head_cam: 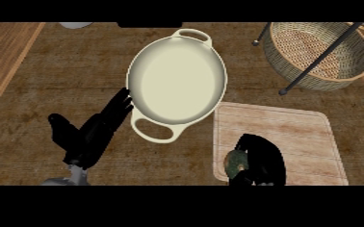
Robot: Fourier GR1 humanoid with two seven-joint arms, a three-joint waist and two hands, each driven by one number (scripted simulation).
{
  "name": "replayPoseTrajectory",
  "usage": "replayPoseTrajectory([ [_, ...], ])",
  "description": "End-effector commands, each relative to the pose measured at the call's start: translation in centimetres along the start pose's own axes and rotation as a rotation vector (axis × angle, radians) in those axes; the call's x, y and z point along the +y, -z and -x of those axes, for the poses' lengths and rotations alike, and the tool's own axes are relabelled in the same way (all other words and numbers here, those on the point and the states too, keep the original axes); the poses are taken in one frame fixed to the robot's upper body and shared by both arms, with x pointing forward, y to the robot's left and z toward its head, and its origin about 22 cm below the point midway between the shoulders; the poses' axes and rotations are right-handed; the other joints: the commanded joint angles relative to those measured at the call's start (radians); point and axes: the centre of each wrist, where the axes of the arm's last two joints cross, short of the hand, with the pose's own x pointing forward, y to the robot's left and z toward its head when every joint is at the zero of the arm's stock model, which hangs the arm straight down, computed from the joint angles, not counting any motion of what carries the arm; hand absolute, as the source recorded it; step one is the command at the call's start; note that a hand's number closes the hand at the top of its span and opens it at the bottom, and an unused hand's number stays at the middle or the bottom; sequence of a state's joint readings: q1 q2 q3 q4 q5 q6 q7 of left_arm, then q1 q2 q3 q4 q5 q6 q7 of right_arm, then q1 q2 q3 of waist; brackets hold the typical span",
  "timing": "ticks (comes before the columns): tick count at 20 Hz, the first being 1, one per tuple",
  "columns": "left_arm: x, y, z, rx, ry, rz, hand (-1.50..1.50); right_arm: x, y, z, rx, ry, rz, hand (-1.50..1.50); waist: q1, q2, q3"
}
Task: Pick the squash from the cutting board and place it in the pot
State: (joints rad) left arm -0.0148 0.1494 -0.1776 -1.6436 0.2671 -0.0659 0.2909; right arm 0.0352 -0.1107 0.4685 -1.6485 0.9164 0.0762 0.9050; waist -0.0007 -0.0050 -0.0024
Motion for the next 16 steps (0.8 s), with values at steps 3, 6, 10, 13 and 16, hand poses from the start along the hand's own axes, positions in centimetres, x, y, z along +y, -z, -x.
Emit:
replayPoseTrajectory([
  [3, 0.6, -0.3, -1.8, 0.010, -0.007, -0.005, 0.00, 1.7, -6.4, -1.8, -0.097, -0.082, 0.040, 1.50, -0.003, 0.002, 0.002],
  [6, -0.7, -0.2, 0.8, 0.029, -0.012, 0.007, 0.00, 0.4, -7.1, -3.6, -0.070, -0.066, 0.164, 1.50, -0.002, 0.003, 0.002],
  [10, 1.2, -0.7, -0.4, -0.012, 0.012, -0.020, 0.00, -3.3, -10.7, -2.3, -0.039, -0.063, 0.373, 1.50, -0.013, -0.002, 0.001],
  [13, 1.8, -0.1, -0.7, 0.010, -0.001, -0.025, 0.00, -6.4, -13.4, -3.0, -0.111, 0.031, 0.459, 1.50, -0.013, 0.000, 0.001],
  [16, 0.2, 0.0, 0.4, 0.012, 0.001, 0.019, 0.00, -9.0, -15.9, -4.1, -0.228, 0.042, 0.529, 1.50, -0.005, 0.001, 0.000],
])
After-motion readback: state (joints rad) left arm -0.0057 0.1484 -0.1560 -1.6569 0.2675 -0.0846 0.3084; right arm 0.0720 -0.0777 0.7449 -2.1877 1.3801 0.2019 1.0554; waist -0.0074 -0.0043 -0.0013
